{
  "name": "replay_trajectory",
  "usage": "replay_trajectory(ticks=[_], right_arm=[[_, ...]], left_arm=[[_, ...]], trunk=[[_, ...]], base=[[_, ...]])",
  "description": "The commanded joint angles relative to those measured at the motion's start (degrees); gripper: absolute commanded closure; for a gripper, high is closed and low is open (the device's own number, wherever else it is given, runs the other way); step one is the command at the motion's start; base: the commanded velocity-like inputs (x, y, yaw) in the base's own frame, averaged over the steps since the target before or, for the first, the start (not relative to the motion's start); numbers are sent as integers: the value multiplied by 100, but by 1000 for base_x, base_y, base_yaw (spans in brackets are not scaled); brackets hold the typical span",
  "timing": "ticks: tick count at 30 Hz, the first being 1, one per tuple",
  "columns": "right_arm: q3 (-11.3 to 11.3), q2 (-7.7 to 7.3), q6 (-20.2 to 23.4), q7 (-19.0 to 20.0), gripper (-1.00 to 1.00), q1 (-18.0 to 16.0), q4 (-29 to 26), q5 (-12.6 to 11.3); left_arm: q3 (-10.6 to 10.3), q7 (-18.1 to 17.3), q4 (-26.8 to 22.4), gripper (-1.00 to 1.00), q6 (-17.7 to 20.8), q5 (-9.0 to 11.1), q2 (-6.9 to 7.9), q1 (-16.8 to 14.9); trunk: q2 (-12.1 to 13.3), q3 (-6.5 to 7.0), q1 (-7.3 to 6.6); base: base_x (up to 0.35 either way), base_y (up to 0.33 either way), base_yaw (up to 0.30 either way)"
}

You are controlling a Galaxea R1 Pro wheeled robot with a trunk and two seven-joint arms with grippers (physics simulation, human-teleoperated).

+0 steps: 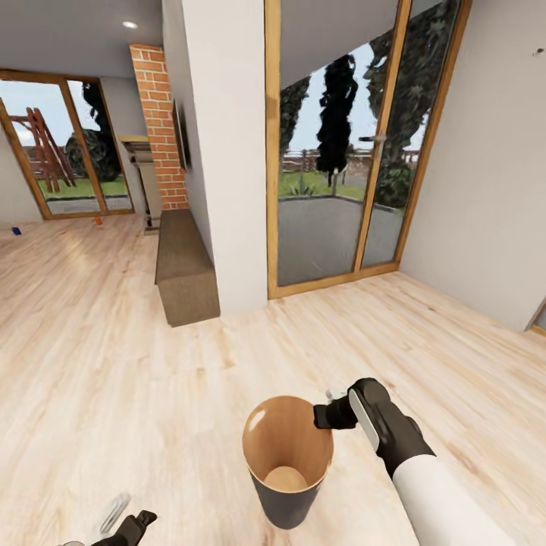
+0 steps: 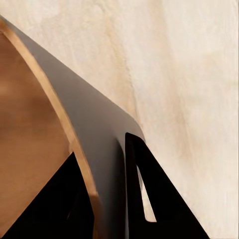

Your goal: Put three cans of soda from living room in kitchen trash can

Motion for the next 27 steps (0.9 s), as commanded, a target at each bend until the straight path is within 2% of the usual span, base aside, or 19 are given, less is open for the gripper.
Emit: replay_trajectory(ticks=[1,27], right_arm=[[-2,1,11,16,100,-2,0,-125],[0,-2,11,17,100,-1,0,-130]], left_arm=[[-1,0,0,-100,0,1,0,0],[-2,1,-31,-100,-30,2,0,5]], trunk=[[0,1,0],[0,1,0]], base=[[283,248,288],[285,247,297]])
